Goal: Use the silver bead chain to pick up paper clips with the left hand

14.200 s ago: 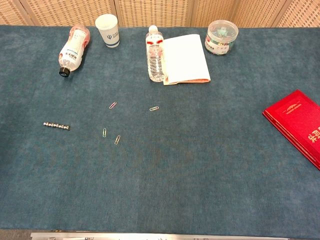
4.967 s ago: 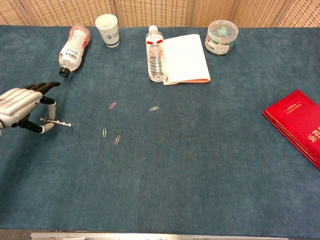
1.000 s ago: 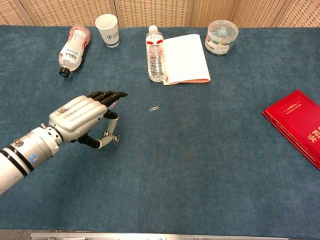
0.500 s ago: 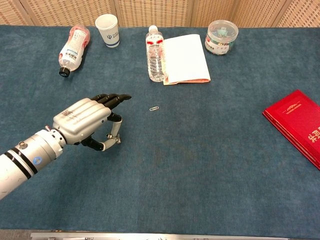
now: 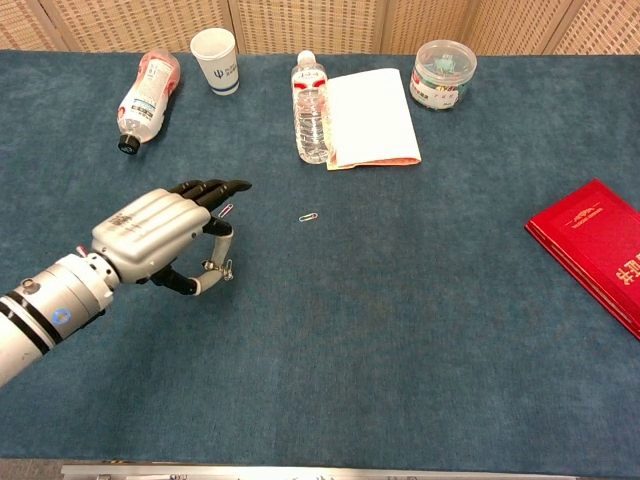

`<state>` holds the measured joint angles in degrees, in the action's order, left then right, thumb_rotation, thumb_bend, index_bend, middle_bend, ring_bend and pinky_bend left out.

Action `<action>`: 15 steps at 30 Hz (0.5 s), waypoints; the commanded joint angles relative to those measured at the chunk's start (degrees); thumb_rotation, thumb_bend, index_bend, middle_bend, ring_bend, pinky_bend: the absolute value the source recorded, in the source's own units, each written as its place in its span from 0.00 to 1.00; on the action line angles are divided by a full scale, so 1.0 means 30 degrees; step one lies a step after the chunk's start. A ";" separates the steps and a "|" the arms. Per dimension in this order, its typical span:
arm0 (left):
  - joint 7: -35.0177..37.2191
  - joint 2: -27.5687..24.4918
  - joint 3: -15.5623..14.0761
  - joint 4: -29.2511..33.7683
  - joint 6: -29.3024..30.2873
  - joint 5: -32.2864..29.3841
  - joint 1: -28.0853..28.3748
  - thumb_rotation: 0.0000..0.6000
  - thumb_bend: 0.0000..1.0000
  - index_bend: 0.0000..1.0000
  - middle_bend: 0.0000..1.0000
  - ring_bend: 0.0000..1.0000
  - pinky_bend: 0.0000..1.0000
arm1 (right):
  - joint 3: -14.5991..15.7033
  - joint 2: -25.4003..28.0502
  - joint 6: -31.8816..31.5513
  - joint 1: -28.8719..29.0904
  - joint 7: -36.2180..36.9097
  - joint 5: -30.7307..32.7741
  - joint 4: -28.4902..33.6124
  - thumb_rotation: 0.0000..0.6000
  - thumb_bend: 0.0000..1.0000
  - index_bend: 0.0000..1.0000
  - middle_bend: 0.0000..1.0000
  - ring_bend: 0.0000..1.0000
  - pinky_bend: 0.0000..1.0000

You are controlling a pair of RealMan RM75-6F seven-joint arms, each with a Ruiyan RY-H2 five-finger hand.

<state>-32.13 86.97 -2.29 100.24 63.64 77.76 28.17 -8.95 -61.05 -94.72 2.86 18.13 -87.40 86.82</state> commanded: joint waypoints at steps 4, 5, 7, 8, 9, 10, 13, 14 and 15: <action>0.0130 -0.1361 0.0212 0.0640 0.0966 -0.0424 -0.0608 1.00 0.36 0.57 0.00 0.00 0.09 | 0.0032 -0.0041 0.0024 0.0013 -0.0061 -0.0055 -0.0016 1.00 0.17 0.39 0.32 0.26 0.38; 0.0211 -0.1491 0.0214 0.0660 0.1043 -0.0506 -0.0690 1.00 0.36 0.57 0.00 0.00 0.09 | 0.0044 -0.0055 0.0041 0.0024 -0.0097 -0.0072 -0.0009 1.00 0.17 0.39 0.32 0.26 0.38; 0.0427 -0.1694 0.0150 0.0635 0.1197 -0.0615 -0.0893 1.00 0.36 0.57 0.00 0.00 0.09 | 0.0074 -0.0099 0.0093 0.0052 -0.0215 -0.0106 -0.0006 1.00 0.17 0.39 0.32 0.26 0.38; 0.0566 -0.1784 0.0081 0.0561 0.1280 -0.0622 -0.1015 1.00 0.36 0.57 0.00 0.00 0.09 | 0.0096 -0.0125 0.0126 0.0068 -0.0290 -0.0125 -0.0008 1.00 0.17 0.39 0.32 0.26 0.38; 0.0712 -0.1824 0.0038 0.0467 0.1351 -0.0627 -0.1115 1.00 0.36 0.57 0.00 0.00 0.09 | 0.0108 -0.0143 0.0149 0.0077 -0.0336 -0.0131 -0.0008 1.00 0.17 0.39 0.32 0.26 0.38; 0.0884 -0.1863 -0.0004 0.0355 0.1412 -0.0653 -0.1220 1.00 0.36 0.57 0.00 0.00 0.09 | 0.0112 -0.0160 0.0170 0.0087 -0.0376 -0.0126 -0.0010 1.00 0.17 0.39 0.32 0.26 0.38; 0.1608 -0.2006 -0.0057 -0.0061 0.1631 -0.0818 -0.1591 1.00 0.36 0.57 0.00 0.00 0.09 | 0.0108 -0.0206 0.0210 0.0112 -0.0472 -0.0105 -0.0026 1.00 0.17 0.39 0.32 0.26 0.38; 0.1823 -0.2050 -0.0057 -0.0190 0.1701 -0.0859 -0.1696 1.00 0.36 0.57 0.00 0.00 0.09 | 0.0104 -0.0216 0.0221 0.0118 -0.0481 -0.0094 -0.0030 1.00 0.17 0.39 0.32 0.26 0.38; 0.2103 -0.2100 -0.0066 -0.0344 0.1789 -0.0891 -0.1834 1.00 0.36 0.56 0.00 0.00 0.09 | 0.0094 -0.0227 0.0242 0.0129 -0.0495 -0.0071 -0.0035 1.00 0.17 0.39 0.32 0.26 0.38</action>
<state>-26.88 81.00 -2.38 99.98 68.51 75.38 23.37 -8.66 -61.72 -94.00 3.24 16.65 -87.61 86.72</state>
